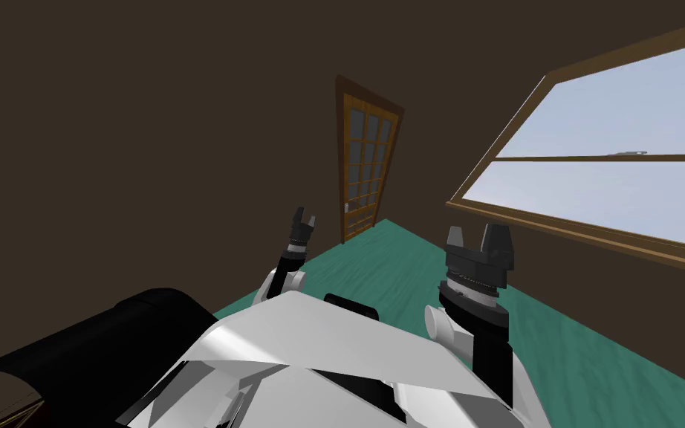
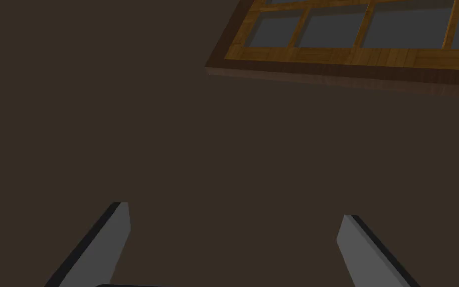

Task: Pull the door open

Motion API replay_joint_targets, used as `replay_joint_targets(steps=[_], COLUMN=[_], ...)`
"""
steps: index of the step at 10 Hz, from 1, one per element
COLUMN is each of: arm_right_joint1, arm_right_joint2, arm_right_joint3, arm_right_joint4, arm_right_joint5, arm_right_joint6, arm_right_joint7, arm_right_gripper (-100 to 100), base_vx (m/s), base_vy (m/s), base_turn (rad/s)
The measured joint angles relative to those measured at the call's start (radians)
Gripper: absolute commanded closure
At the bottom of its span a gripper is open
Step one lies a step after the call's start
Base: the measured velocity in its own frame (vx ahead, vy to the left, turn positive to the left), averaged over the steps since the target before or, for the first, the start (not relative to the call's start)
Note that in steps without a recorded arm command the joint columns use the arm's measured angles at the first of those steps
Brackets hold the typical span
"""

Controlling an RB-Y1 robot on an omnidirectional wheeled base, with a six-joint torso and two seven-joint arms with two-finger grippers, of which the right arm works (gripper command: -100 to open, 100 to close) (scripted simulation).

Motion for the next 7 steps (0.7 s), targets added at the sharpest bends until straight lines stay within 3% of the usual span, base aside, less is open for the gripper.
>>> replay_joint_targets(steps=[7], arm_right_joint1=[-0.039], arm_right_joint2=[-0.042], arm_right_joint3=[0.002], arm_right_joint4=[0.141], arm_right_joint5=[0.019], arm_right_joint6=[-0.026], arm_right_joint7=[0.115], arm_right_gripper=[-100], base_vx=[0.100], base_vy=[-0.002], base_turn=[0.112])
